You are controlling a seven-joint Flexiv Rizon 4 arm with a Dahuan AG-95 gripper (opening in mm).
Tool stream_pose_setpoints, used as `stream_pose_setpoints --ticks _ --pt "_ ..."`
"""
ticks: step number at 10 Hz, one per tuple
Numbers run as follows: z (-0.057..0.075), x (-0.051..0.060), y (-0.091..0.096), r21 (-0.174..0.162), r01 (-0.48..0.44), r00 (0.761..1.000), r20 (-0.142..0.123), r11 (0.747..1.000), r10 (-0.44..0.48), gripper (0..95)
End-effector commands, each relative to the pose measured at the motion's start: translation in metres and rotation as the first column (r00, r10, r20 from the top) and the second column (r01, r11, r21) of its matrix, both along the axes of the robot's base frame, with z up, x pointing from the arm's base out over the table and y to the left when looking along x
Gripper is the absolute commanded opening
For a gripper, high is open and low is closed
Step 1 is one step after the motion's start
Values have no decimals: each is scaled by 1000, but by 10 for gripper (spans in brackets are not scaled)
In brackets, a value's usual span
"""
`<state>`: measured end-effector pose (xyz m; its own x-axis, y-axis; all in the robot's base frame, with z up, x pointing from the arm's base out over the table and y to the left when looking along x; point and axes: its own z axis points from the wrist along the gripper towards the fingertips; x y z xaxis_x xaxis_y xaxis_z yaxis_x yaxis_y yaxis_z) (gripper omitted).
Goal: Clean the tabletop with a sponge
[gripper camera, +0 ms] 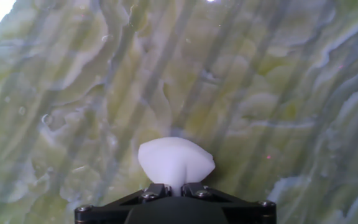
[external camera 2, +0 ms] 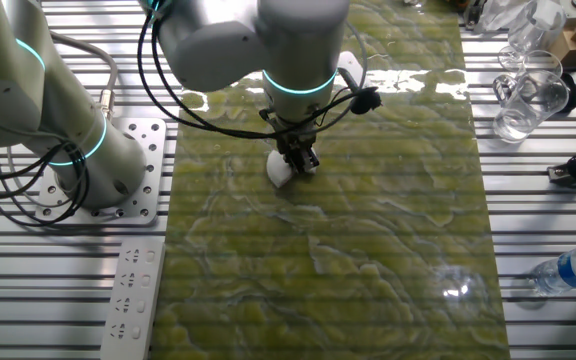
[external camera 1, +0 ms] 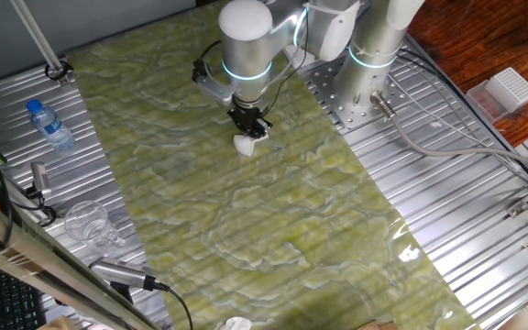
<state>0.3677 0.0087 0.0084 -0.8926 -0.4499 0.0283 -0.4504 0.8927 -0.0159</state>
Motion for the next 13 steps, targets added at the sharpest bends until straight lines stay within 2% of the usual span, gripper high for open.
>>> stream_pose_setpoints --ticks 1,2,5,8,9,10,13 --pt "6 1 -6 -3 -7 1000 -8 1000 7 0" --pt "9 3 -11 -4 -16 1000 -11 1000 16 0" --pt "4 4 -23 -13 -45 999 -3 999 45 0" --pt "3 3 -25 -3 -48 999 -2 999 48 0" --pt "2 3 -25 6 -39 999 -3 999 39 0" --pt "4 3 -25 47 -1 1000 -21 999 2 0" --pt "3 4 -23 72 20 1000 -15 997 -19 0"
